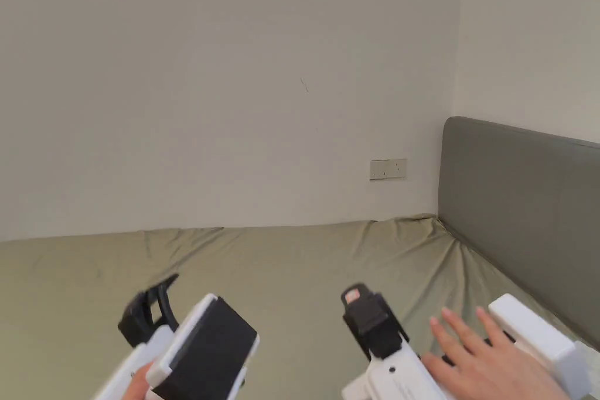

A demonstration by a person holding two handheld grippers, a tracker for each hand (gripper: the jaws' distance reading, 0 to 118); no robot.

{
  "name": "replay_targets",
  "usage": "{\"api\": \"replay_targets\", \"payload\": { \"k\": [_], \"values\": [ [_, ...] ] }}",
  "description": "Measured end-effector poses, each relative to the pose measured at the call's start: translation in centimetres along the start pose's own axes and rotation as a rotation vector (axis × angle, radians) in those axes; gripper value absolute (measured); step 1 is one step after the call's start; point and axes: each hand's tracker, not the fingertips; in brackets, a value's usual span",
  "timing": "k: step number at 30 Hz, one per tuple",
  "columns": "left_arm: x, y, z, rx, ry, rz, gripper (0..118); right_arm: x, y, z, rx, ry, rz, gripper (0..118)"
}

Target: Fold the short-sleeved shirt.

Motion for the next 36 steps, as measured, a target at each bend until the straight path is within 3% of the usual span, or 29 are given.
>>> {"api": "replay_targets", "payload": {
  "k": [2,3,4,5,6,8,10,12,13,14,15,16,17,18,20,22,25,28,31,33,34,35,36],
  "values": [
    [-1.0,0.7,0.7,0.091,0.005,-0.156,118,-1.6,0.5,0.5,0.030,-0.001,0.076,118],
    [-1.2,1.1,0.9,0.104,0.034,-0.140,118,-1.5,0.1,0.8,0.025,-0.019,0.113,118],
    [-1.4,1.4,1.0,0.101,0.062,-0.103,118,-1.3,0.1,0.7,-0.001,-0.025,0.072,118],
    [-0.9,1.1,0.9,0.088,0.057,-0.100,118,-0.3,-0.4,0.7,-0.015,-0.013,-0.056,118],
    [0.3,0.5,0.3,0.052,0.065,-0.218,118,1.1,-1.0,0.4,-0.031,0.017,-0.243,118],
    [3.3,-2.4,-0.6,-0.003,0.064,-0.614,118,5.0,-3.4,-0.6,-0.151,0.049,-0.735,118],
    [6.1,-7.1,-0.9,-0.050,0.027,-1.069,118,8.3,-8.4,-1.0,-0.151,0.097,-1.342,118],
    [7.7,-12.4,-1.2,-0.089,0.040,-1.477,118,9.2,-13.7,-1.2,-0.150,0.125,-1.910,118],
    [7.4,-15.1,-1.1,-0.060,0.097,-1.862,118,8.2,-16.1,-1.0,-0.127,0.122,-2.216,118],
    [6.4,-16.9,-1.1,0.002,0.137,-2.137,118,7.1,-17.7,-0.8,-0.098,0.125,-2.442,118],
    [5.1,-17.7,-1.0,0.168,0.187,-2.369,118,5.5,-18.6,-0.9,-0.112,0.111,-2.607,118],
    [4.3,-18.1,-1.0,0.306,0.193,-2.484,118,4.5,-18.9,-0.6,-0.133,0.079,-2.687,118],
    [4.0,-17.9,-1.2,0.384,0.227,-2.552,118,4.0,-18.8,-0.2,-0.167,0.026,-2.659,118],
    [3.8,-17.7,-1.3,0.401,0.236,-2.562,118,4.0,-17.8,0.1,-0.246,-0.028,-2.566,118],
    [4.3,-17.4,-1.1,0.303,0.240,-2.471,118,3.9,-16.9,0.3,-0.293,-0.022,-2.430,118],
    [5.1,-16.3,-1.2,0.219,0.232,-2.369,118,4.7,-15.9,0.7,-0.271,-0.044,-2.352,118],
    [4.9,-15.7,-1.6,0.251,0.271,-2.374,118,6.1,-14.9,1.0,-0.256,-0.059,-2.323,118],
    [4.8,-15.1,-1.5,0.181,0.318,-2.354,118,6.9,-14.9,0.8,-0.191,0.011,-2.268,118],
    [4.6,-14.6,-1.0,0.161,0.274,-2.343,118,7.5,-14.5,0.9,-0.197,-0.017,-2.207,117],
    [4.2,-15.0,-0.6,0.166,0.249,-2.389,91,8.0,-13.9,1.1,-0.196,-0.031,-2.187,87],
    [4.0,-15.1,-0.7,0.166,0.255,-2.420,71,8.2,-13.8,1.2,-0.187,-0.036,-2.185,68],
    [3.9,-15.1,-0.8,0.165,0.275,-2.437,42,8.4,-13.7,1.2,-0.192,-0.032,-2.182,39],
    [3.9,-15.1,-0.9,0.167,0.284,-2.443,24,8.5,-13.5,1.1,-0.207,-0.030,-2.185,18]
  ]
}}
